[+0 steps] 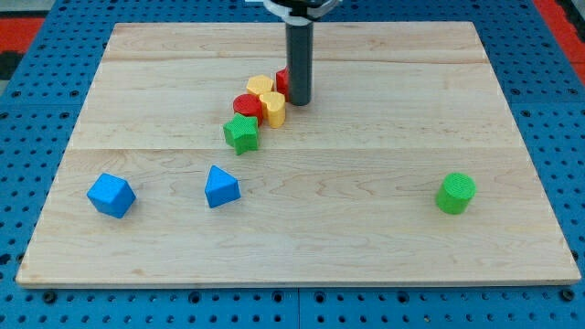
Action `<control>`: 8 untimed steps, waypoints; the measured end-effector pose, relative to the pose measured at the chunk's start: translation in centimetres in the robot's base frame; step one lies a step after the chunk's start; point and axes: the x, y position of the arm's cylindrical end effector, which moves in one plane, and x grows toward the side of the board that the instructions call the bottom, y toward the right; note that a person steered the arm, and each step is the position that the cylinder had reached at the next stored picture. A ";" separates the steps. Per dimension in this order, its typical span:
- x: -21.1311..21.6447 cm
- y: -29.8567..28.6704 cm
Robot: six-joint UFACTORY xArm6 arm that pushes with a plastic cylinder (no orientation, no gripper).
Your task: Slide the red star on top of yellow hexagon
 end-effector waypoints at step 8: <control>-2.2 -15.0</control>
